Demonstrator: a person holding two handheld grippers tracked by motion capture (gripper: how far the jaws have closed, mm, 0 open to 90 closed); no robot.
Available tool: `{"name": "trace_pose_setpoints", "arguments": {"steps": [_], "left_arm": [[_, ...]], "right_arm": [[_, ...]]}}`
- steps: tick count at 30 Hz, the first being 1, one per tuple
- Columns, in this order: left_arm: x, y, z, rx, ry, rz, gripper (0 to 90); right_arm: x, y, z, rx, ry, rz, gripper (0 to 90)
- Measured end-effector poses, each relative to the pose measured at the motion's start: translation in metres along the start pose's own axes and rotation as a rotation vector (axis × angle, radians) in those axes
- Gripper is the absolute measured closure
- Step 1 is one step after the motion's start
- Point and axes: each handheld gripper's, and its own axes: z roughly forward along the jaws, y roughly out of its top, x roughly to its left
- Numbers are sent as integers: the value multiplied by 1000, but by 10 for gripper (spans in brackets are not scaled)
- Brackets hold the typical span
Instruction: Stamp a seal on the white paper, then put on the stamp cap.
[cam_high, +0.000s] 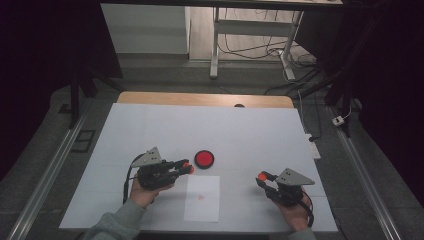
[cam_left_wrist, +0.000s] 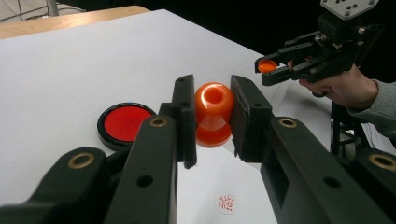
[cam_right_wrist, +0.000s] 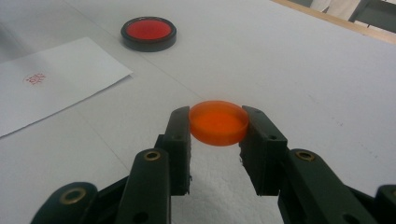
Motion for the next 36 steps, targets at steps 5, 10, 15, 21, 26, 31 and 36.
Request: {"name": "trace_pose_setpoints", "arguments": {"steps": [5, 10, 15, 21, 26, 31, 36], "left_arm": [[-1, 1, 0, 6, 2, 7, 726], [-2, 1, 1, 9, 5, 13, 726], [-2, 0, 2, 15, 2, 15, 726], [-3, 0, 4, 26, -4, 21, 726], [-4, 0, 6, 33, -5, 25, 726], [-5, 0, 7, 37, -8, 27, 726], [-5, 0, 8, 37, -11, 25, 725]], "right_arm": [[0, 0, 0, -1, 0, 0, 639], [0, 1, 1, -11, 15, 10, 639], [3, 4, 2, -28, 28, 20, 639], [8, 8, 5, -40, 53, 31, 639], [18, 15, 12, -52, 88, 21, 639], [30, 21, 21, -47, 122, -2, 639], [40, 26, 29, -55, 150, -14, 639]]}}
